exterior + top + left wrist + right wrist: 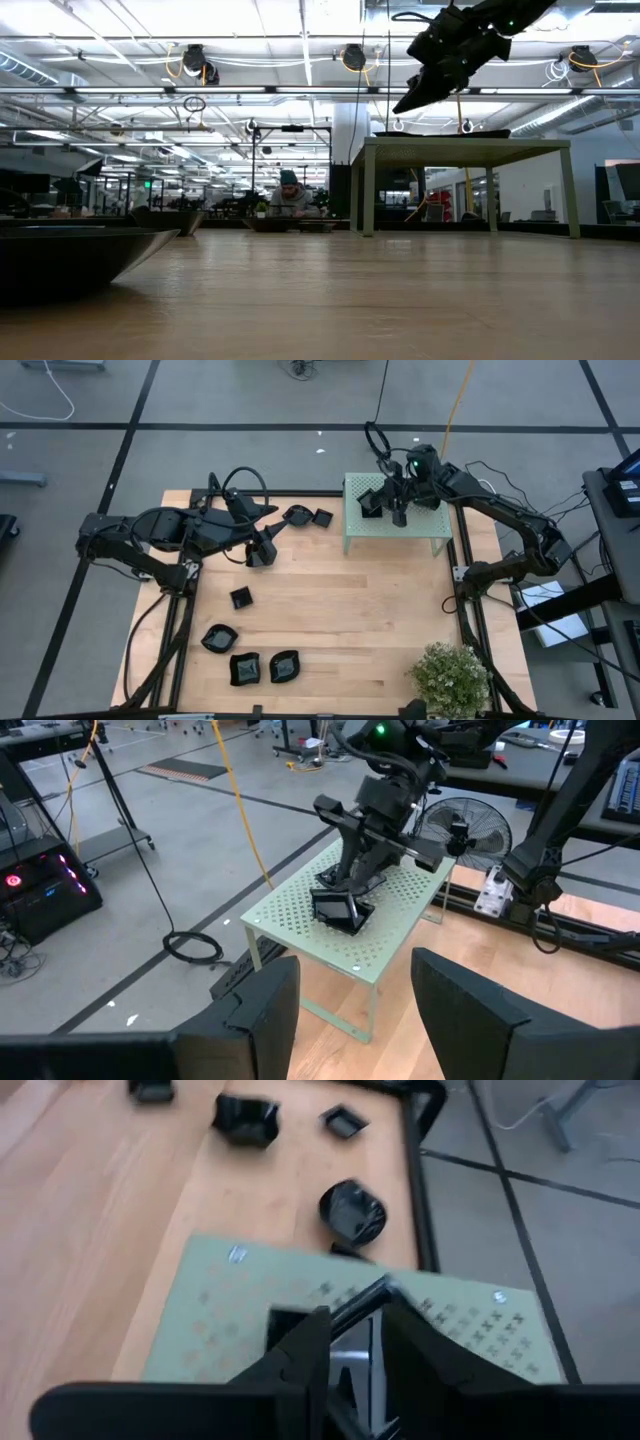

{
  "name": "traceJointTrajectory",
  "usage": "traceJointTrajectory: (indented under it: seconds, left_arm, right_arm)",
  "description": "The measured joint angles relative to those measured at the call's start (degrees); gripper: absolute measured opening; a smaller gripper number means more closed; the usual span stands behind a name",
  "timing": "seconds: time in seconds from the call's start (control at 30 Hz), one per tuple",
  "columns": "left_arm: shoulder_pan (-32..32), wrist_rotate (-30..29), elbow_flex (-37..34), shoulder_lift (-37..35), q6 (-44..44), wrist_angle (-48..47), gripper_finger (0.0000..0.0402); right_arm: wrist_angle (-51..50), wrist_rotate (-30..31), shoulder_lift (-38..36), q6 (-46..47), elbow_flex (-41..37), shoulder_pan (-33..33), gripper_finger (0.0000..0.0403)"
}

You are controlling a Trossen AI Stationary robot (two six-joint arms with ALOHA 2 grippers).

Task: Pick & Place Mini shaped plates
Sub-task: Stack the square plate on top of the square plate on the shelf

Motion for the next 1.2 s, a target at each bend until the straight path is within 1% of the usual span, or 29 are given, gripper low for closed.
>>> traceJointTrajectory:
  seconds: [0.1, 0.13, 0.17, 0.3, 0.37, 0.5, 0.57, 0.83, 0.97, 1.0, 1.13, 1.2]
  left_arm:
    - [0.01, 0.02, 0.0, 0.01, -0.02, 0.0, 0.0198]
    - [0.0, 0.02, 0.0, 0.02, -0.02, 0.0, 0.0198]
    - [0.0, 0.02, 0.0, 0.01, -0.03, 0.0, 0.0198]
    - [0.02, 0.02, 0.0, 0.0, -0.04, -0.05, 0.0198]
    - [0.0, 0.02, 0.0, 0.0, 0.04, -0.11, 0.0198]
    - [0.01, 0.02, 0.0, 0.01, 0.07, -0.15, 0.0198]
    - [0.0, 0.02, 0.0, 0.0, 0.09, -0.17, 0.0198]
    - [0.02, 0.02, 0.0, 0.0, 0.15, -0.48, 0.0198]
    - [0.01, 0.02, 0.0, 0.02, 0.15, -0.49, 0.0198]
    - [0.02, 0.02, 0.0, 0.0, 0.15, -0.49, 0.0198]
    - [0.0, 0.02, 0.0, 0.02, 0.15, -0.48, 0.0198]
    - [0.01, 0.02, 0.0, 0.01, 0.15, -0.48, 0.0198]
  right_arm:
    - [-4.02, 0.27, 0.0, -6.16, 0.0, 0.12, 0.0081]
    - [-5.4, 1.35, 0.0, -8.76, 0.0, 0.47, 0.0081]
    - [-6.35, 3.49, 0.0, -11.32, 0.0, 0.88, 0.0081]
    - [-7.79, 16.29, 0.0, -19.93, 0.0, 3.76, 0.008]
    - [-7.69, 19.83, 0.0, -23.23, 0.0, 5.32, 0.008]
    - [-6.99, 24.11, 0.0, -26.48, 0.0, 8.0, 0.008]
    - [-7.03, 25.45, 0.0, -27.39, 0.0, 8.76, 0.008]
    - [-7.49, 25.52, 0.0, -27.94, 0.0, 9.92, 0.0079]
    - [-4.74, 25.67, 0.0, -27.93, -2.1, 9.87, 0.0079]
    - [-4.27, 26.06, 0.0, -28.08, -2.93, 9.88, 0.0079]
    - [-1.39, 30.78, -0.1, -30.85, -5.45, 10.2, 0.0079]
    - [-0.05, 31.94, -0.13, -31.47, -6.44, 10.63, 0.0075]
